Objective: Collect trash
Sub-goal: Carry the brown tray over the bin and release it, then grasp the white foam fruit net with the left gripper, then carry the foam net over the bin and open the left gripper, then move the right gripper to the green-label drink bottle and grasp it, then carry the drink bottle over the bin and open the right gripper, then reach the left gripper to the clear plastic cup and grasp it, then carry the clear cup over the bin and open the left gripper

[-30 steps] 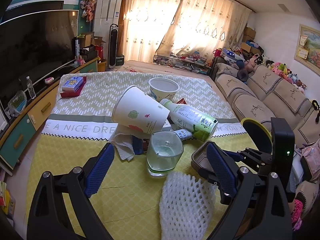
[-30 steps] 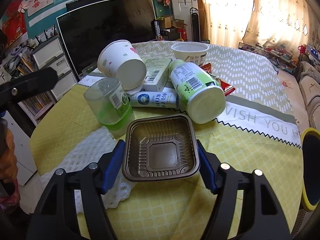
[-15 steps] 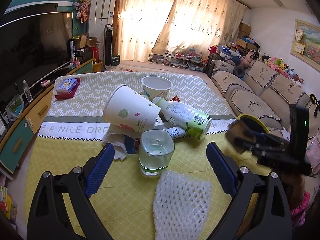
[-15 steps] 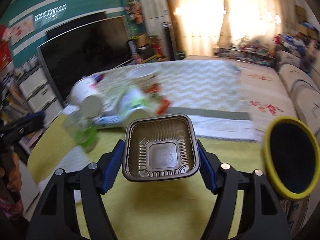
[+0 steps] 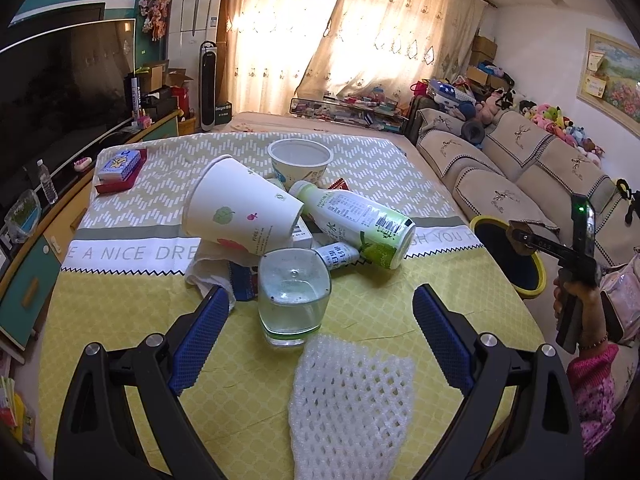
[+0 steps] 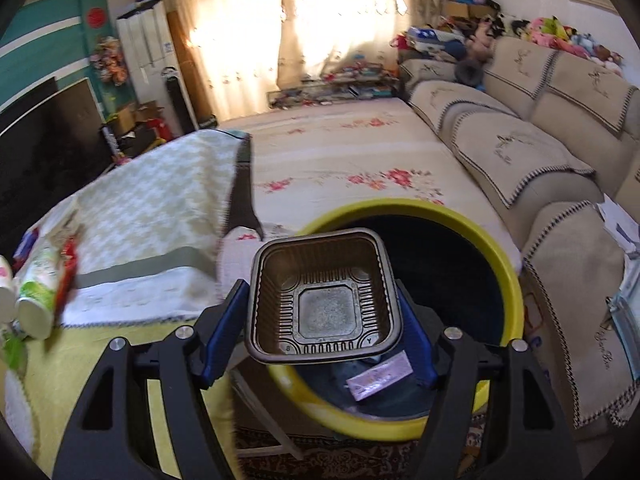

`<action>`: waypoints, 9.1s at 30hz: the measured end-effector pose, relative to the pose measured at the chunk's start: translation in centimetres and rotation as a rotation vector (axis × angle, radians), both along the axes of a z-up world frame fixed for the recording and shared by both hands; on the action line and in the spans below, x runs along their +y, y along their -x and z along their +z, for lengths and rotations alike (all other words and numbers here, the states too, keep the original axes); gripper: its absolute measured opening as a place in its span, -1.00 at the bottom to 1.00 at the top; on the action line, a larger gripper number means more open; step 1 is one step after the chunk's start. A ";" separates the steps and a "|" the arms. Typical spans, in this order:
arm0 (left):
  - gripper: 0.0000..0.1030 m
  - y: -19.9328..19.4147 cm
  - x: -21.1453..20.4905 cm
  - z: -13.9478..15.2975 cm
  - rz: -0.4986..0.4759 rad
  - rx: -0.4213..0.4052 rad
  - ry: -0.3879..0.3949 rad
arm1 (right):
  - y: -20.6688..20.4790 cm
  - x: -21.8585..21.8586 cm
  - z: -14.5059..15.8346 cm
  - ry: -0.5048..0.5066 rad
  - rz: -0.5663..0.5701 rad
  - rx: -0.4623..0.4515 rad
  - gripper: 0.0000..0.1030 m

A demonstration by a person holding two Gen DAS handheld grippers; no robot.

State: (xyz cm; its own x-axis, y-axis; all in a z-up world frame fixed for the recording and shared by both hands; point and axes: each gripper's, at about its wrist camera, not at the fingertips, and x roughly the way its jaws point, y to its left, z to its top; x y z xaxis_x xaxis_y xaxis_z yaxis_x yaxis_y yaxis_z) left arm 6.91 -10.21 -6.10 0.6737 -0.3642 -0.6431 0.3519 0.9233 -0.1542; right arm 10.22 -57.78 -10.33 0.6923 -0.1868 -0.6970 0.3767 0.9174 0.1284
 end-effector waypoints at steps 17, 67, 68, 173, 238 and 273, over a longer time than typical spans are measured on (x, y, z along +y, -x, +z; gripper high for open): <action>0.82 1.5 -1.5 -1.8 -0.062 0.044 -0.026 | 1.7 7.3 3.6 0.038 0.070 -0.270 0.50; -0.74 2.7 -9.1 -1.7 -0.370 0.001 -0.086 | 6.3 6.1 6.0 0.141 -0.054 -0.348 0.56; -0.74 2.3 -10.3 -1.6 -0.388 0.001 -0.086 | 6.9 5.6 6.3 0.151 -0.071 -0.353 0.56; 0.91 0.8 2.7 -0.5 0.096 -0.093 0.023 | -3.7 25.1 4.7 -0.039 0.689 -0.126 -0.04; 0.91 -2.9 -0.6 -4.7 0.052 0.021 -0.041 | 0.7 8.9 4.0 0.045 0.094 -0.276 0.09; 0.00 -3.9 -3.9 -5.1 0.018 0.057 -0.040 | -0.2 11.4 3.5 0.060 0.132 -0.255 0.21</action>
